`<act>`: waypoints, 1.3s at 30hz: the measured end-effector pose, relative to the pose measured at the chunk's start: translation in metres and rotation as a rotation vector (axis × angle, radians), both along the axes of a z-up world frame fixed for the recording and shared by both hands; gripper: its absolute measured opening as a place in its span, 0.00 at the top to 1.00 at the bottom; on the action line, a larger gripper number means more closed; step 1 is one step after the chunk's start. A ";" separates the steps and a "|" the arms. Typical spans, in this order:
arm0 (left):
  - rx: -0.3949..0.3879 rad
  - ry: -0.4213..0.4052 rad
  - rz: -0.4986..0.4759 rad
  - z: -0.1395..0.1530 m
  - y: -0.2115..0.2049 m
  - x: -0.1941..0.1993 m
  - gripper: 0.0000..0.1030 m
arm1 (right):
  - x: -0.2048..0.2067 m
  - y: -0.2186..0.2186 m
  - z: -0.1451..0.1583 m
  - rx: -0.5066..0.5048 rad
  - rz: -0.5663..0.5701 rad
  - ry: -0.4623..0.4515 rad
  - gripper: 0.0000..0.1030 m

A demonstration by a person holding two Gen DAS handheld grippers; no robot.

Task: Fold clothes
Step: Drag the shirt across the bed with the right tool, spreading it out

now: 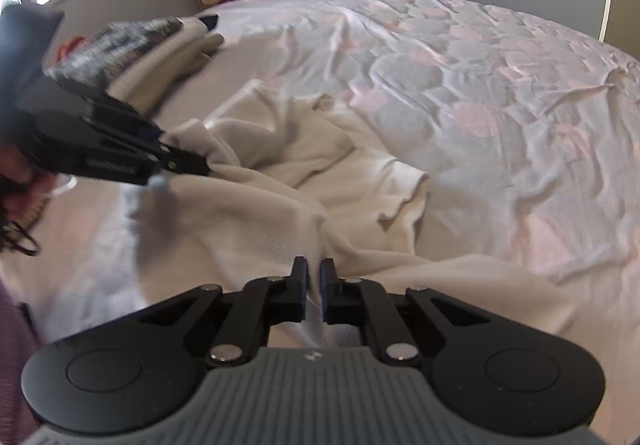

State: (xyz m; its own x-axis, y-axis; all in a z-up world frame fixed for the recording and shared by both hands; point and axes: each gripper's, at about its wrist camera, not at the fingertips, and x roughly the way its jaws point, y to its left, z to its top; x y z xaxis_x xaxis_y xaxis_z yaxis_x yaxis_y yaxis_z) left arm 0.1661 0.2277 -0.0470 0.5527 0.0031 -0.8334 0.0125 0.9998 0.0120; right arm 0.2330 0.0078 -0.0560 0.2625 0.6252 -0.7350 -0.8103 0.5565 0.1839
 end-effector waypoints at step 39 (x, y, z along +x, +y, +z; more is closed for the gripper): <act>-0.013 -0.019 0.081 0.025 0.077 -0.063 0.45 | -0.016 -0.053 0.026 -0.127 -0.133 0.017 0.71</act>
State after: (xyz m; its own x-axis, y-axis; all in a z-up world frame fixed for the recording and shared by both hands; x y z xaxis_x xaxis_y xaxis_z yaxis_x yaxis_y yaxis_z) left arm 0.1034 0.3044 -0.0223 0.5666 0.0373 -0.8232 -0.0682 0.9977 -0.0018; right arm 0.2170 -0.0452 -0.0302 0.3234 0.4871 -0.8113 -0.7251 0.6784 0.1184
